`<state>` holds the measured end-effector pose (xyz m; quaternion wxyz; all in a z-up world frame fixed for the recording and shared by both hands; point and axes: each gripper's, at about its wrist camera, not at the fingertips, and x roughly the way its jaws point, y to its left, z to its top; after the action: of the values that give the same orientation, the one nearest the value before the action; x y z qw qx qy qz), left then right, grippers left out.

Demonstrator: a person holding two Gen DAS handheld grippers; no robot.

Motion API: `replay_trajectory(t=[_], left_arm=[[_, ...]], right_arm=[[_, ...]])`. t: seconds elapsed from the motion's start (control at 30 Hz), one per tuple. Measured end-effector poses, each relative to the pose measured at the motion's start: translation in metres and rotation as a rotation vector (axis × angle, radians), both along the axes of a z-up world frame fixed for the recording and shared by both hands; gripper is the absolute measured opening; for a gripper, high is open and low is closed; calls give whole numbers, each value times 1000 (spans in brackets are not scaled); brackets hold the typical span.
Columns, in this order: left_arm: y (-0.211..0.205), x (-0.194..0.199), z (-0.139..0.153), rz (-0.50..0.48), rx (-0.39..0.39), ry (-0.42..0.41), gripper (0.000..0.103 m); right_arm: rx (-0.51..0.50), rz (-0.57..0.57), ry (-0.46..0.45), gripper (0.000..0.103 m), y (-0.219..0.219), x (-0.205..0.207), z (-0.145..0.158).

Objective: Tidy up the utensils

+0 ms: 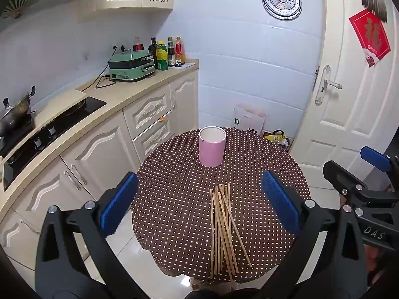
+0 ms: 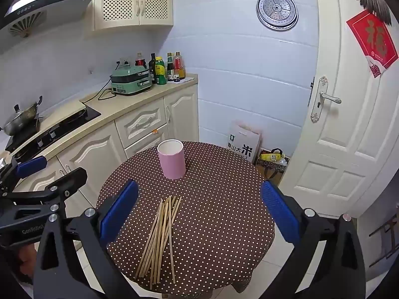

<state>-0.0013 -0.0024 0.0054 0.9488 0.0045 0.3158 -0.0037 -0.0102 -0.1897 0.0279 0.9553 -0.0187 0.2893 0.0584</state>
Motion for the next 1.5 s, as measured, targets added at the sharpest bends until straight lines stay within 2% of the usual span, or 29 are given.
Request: replay_trajectory(t=[1.5], left_arm=[[-9, 0, 4, -9, 21, -22, 97]], right_arm=[[36, 3, 2, 95, -9, 3, 1]])
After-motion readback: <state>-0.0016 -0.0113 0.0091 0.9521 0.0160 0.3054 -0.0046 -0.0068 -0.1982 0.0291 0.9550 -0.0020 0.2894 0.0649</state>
